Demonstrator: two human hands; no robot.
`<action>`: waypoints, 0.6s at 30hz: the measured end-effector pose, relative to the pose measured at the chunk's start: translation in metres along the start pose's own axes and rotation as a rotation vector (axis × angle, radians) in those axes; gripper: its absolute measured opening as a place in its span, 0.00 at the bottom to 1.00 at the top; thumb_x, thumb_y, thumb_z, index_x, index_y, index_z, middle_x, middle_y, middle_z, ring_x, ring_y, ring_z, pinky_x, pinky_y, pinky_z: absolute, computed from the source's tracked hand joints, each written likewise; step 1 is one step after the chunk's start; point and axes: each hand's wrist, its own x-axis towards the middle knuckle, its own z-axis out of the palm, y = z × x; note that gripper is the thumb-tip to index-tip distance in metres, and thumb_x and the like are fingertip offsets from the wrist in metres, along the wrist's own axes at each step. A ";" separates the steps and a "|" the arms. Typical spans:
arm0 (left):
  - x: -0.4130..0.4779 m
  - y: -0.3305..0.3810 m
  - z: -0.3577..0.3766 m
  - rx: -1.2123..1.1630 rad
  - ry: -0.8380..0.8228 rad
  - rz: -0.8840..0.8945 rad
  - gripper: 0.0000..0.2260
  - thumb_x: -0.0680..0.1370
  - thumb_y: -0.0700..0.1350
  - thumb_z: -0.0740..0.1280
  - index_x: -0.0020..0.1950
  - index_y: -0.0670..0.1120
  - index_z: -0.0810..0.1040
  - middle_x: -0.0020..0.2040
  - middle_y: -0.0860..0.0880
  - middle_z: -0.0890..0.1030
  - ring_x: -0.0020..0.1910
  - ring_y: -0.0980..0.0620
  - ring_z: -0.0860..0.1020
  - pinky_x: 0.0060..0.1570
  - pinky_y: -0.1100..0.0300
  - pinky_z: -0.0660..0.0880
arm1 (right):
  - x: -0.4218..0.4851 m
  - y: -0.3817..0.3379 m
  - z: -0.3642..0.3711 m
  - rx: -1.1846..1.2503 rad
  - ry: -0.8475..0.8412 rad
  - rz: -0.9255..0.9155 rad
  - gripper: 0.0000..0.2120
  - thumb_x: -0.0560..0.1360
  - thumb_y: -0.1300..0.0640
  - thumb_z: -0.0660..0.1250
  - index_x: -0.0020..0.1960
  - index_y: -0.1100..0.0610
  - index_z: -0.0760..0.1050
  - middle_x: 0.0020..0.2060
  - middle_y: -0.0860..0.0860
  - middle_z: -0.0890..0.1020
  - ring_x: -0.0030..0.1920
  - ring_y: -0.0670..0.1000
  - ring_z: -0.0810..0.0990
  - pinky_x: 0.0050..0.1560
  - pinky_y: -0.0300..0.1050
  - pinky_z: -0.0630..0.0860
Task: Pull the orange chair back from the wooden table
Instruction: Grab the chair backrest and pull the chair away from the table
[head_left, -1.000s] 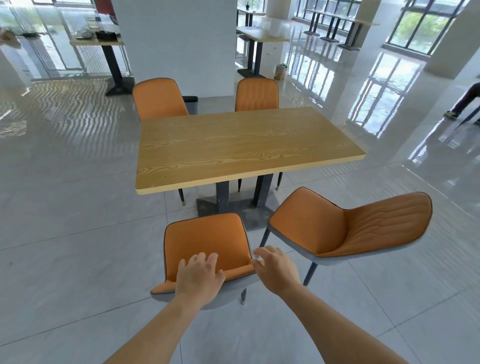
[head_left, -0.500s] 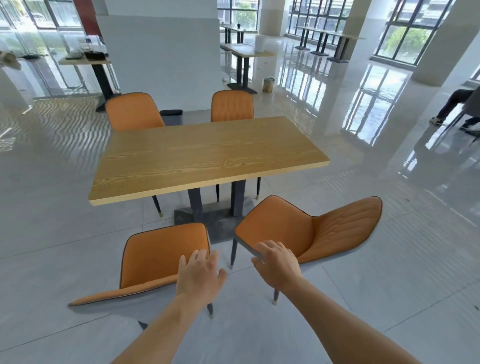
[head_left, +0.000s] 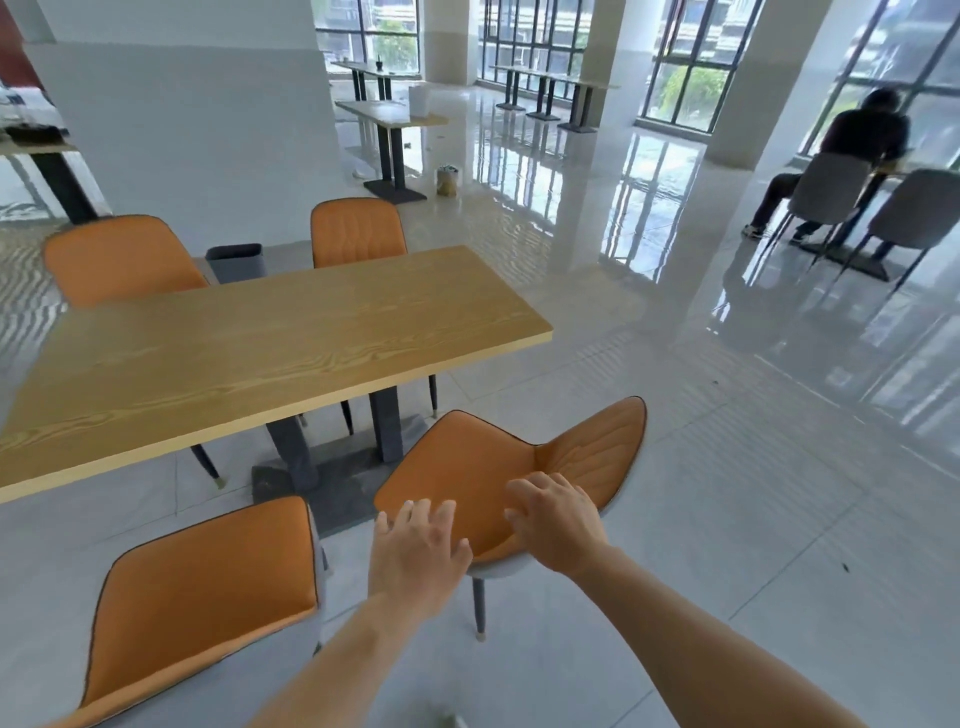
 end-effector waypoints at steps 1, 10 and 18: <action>0.010 0.009 0.000 -0.005 -0.006 0.016 0.23 0.82 0.59 0.55 0.75 0.53 0.64 0.70 0.50 0.73 0.72 0.47 0.67 0.74 0.41 0.59 | 0.006 0.011 -0.001 -0.009 0.005 0.009 0.15 0.81 0.46 0.61 0.65 0.49 0.75 0.60 0.48 0.80 0.62 0.54 0.76 0.62 0.54 0.75; 0.105 0.085 0.008 -0.056 -0.073 0.118 0.23 0.83 0.60 0.52 0.76 0.54 0.61 0.75 0.48 0.69 0.76 0.47 0.64 0.76 0.42 0.57 | 0.069 0.108 -0.022 -0.062 -0.074 0.111 0.17 0.81 0.48 0.61 0.66 0.51 0.75 0.60 0.50 0.80 0.63 0.55 0.75 0.63 0.54 0.74; 0.163 0.153 0.022 -0.048 -0.120 0.151 0.24 0.83 0.60 0.50 0.76 0.52 0.61 0.75 0.47 0.69 0.76 0.46 0.64 0.76 0.41 0.57 | 0.104 0.182 -0.031 -0.079 -0.113 0.118 0.15 0.81 0.47 0.59 0.64 0.49 0.75 0.56 0.48 0.80 0.59 0.53 0.76 0.61 0.49 0.73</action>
